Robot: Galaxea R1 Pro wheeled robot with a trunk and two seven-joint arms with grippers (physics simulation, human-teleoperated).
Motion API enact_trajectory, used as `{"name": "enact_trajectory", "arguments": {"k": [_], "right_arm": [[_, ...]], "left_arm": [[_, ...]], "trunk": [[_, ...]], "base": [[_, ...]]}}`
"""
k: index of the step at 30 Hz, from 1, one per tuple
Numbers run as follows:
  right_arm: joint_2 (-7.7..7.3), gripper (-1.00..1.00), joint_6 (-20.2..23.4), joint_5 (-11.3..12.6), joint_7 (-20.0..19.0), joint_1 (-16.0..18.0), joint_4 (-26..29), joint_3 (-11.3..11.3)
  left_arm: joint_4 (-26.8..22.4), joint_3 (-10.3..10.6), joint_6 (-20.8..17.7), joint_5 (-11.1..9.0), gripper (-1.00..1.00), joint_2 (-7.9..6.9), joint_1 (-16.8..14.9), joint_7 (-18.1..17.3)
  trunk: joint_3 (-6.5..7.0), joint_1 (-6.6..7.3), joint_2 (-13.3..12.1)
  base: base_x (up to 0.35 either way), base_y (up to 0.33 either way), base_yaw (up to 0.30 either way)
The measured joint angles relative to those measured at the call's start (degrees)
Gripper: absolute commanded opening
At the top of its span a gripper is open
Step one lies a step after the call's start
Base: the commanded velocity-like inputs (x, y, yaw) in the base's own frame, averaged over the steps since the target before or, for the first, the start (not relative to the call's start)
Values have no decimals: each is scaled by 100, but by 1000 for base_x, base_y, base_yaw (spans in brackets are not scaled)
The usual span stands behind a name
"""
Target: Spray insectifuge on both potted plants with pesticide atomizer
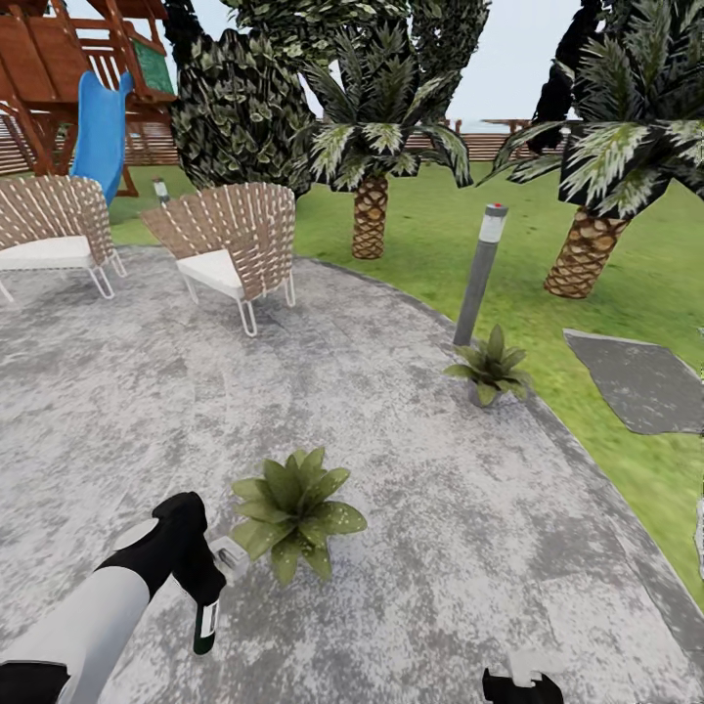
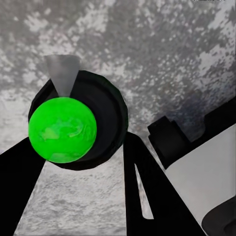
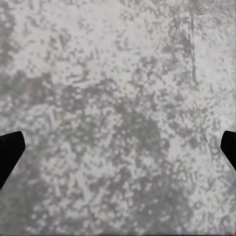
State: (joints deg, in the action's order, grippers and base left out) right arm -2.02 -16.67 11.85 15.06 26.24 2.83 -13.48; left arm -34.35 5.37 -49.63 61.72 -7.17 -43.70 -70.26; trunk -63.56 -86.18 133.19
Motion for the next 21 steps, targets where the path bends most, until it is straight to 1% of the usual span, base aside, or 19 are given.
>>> {"name": "enact_trajectory", "arguments": {"k": [4,6,17,19,21], "right_arm": [[0,100,-7,0,0,1,-1,0],[0,100,-9,0,1,1,-5,0],[-26,100,-12,-4,3,2,-6,-1],[-26,100,-12,-1,3,1,-1,-8],[-27,100,-9,-1,3,1,0,-5]], "left_arm": [[-1,-5,3,-3,-100,-4,3,4],[-2,-7,2,-6,-100,-7,3,6],[-10,-5,14,-5,-100,-23,4,20],[-9,-8,14,-15,-100,-89,3,20],[-8,-16,12,-22,-100,-101,3,15]], "trunk": [[0,1,0],[0,1,0],[0,-2,0],[0,-2,0],[0,-2,0]], "base": [[218,264,-45],[164,110,-8],[16,10,-1],[0,0,-128],[-17,37,-219]]}}
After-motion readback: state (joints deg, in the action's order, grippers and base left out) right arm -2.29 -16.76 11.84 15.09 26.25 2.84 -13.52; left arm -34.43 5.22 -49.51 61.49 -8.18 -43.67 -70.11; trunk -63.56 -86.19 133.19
